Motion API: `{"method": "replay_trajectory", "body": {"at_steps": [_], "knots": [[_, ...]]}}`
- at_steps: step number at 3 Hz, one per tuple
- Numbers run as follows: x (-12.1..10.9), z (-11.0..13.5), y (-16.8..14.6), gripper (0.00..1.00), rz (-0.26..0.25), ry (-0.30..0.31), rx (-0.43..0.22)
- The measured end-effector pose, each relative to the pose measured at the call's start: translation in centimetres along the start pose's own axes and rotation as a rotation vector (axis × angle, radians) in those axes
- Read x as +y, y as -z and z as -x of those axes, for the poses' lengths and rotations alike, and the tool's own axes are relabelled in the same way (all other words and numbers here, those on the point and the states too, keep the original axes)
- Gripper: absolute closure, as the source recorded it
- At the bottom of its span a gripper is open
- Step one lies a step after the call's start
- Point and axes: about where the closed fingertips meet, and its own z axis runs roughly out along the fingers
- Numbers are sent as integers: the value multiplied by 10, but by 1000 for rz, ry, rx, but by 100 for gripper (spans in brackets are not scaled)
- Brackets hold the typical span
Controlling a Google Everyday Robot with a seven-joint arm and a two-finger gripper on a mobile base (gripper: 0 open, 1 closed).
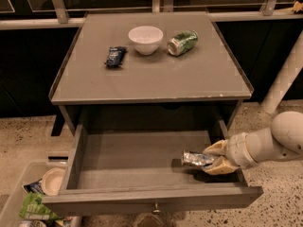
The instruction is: Place redbull can into top drawer
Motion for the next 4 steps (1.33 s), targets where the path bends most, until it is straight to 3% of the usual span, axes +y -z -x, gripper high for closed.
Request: {"method": "replay_trajectory", "body": {"at_steps": [1, 2, 4], "knots": [[-25, -3, -51, 100, -2, 9, -18], [-32, -1, -65, 100, 11, 13, -12], [-32, -1, -65, 58, 11, 13, -12]]}}
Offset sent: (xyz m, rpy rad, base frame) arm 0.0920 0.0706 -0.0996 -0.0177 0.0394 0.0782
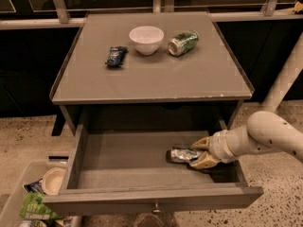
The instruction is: Place redbull can into top drawer
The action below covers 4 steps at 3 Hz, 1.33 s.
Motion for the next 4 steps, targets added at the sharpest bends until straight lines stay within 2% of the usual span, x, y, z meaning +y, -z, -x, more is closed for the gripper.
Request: {"method": "replay_trajectory", "body": {"at_steps": [2, 3, 4], "knots": [[0, 0, 0, 13, 0, 0, 0], [0, 0, 0, 0, 0, 0, 0], [0, 0, 0, 0, 0, 0, 0]]}}
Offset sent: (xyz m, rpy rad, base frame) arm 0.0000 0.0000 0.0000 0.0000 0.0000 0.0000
